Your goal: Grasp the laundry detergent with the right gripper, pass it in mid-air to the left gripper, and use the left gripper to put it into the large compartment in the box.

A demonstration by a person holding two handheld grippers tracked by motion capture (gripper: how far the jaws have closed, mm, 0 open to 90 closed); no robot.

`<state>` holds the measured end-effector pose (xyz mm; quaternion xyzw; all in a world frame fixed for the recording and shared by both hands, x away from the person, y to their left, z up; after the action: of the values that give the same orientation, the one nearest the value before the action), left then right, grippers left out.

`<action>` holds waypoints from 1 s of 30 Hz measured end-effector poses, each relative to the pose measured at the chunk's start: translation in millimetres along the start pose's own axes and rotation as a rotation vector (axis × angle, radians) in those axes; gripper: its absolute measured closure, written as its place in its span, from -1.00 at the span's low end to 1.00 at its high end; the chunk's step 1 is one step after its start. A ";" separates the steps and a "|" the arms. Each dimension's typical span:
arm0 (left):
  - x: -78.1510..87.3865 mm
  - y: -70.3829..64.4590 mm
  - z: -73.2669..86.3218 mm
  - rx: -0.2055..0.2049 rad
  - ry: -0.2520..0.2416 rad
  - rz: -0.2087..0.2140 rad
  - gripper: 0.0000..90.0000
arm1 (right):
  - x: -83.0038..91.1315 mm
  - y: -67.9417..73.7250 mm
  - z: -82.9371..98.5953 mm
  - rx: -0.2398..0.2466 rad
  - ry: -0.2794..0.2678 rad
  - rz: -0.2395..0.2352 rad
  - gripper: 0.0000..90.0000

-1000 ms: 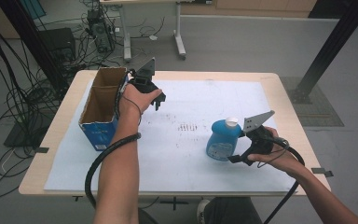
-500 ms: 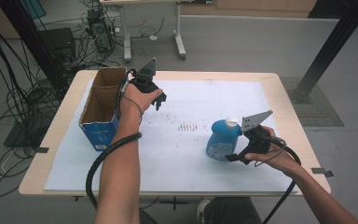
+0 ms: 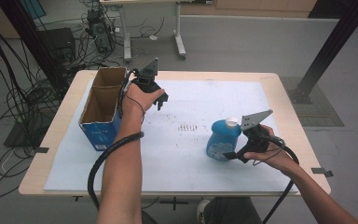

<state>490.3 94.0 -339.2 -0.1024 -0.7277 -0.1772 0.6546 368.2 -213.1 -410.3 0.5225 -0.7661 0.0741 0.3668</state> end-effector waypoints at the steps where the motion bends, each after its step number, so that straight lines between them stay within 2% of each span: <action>1: 0.0 0.0 0.0 0.000 0.000 0.000 -0.88 | 0.0 0.0 0.0 0.000 0.000 0.000 -0.94; 30: 3.4 0.3 -2.1 -0.001 -0.007 -0.004 -0.88 | -4.7 0.4 -4.2 0.006 -0.027 0.006 -0.95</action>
<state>491.9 93.2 -335.6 -0.1019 -0.7302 -0.1787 0.6515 370.7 -207.3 -410.1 0.5223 -0.7723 0.0703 0.3547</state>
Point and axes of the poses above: each handheld gripper's, and its own axes: x roughly backward along the jaws, z roughly out of its underside, y roughly to its left, the point moved 5 cm from there along -x, roughly forward along the jaws, and after that the axes turned 14 degrees about -x, right-handed, at the moved point
